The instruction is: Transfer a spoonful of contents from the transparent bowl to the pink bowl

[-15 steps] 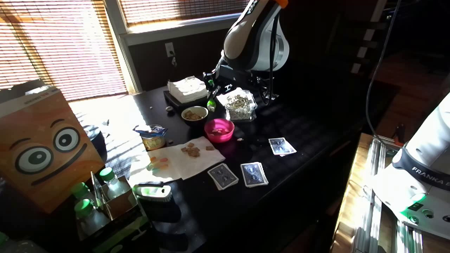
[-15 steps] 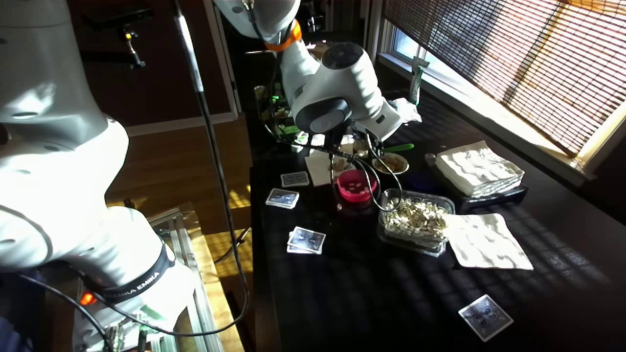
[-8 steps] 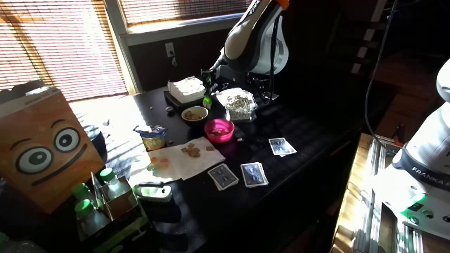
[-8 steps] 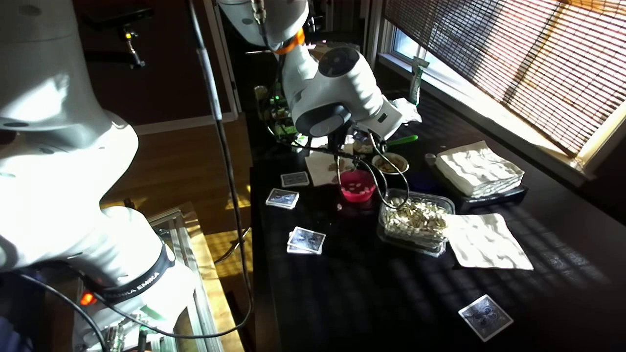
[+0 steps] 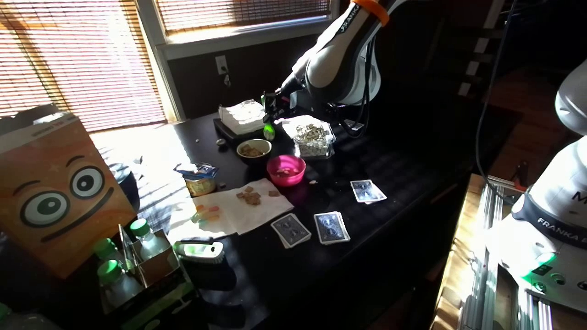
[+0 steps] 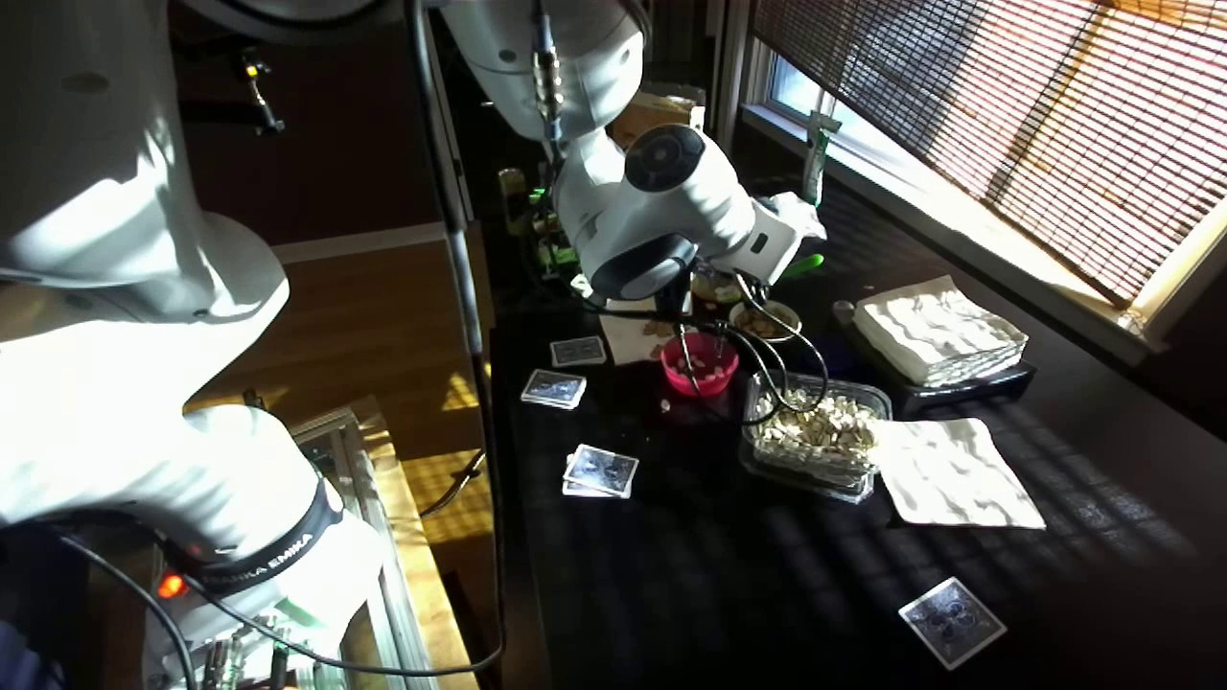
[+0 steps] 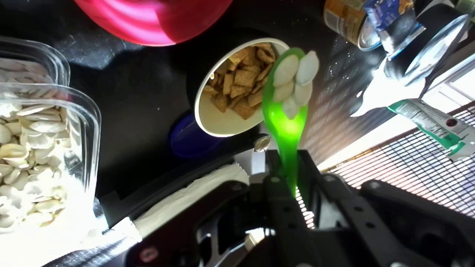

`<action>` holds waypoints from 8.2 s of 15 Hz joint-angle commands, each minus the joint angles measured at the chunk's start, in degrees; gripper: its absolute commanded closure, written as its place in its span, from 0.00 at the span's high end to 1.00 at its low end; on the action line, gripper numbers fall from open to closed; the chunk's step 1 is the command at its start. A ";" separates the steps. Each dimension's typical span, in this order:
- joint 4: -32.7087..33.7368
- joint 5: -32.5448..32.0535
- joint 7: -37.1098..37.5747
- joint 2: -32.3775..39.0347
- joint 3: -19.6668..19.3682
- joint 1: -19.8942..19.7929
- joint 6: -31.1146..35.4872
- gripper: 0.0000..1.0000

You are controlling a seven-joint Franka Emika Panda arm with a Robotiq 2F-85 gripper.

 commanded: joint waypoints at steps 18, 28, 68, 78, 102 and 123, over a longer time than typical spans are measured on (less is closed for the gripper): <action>-3.24 -25.93 -2.04 10.16 7.13 -17.43 5.52 0.14; -2.63 -32.81 -4.80 16.69 8.65 -20.84 6.59 0.04; 1.07 -65.38 -9.88 32.85 8.46 -28.15 19.19 0.04; -2.91 -51.60 -5.53 19.77 7.98 -25.01 19.88 0.04; -10.37 -29.25 17.80 -7.24 24.63 -39.02 -20.11 0.04; -16.27 -27.49 40.14 -16.45 25.18 -45.66 -29.32 0.04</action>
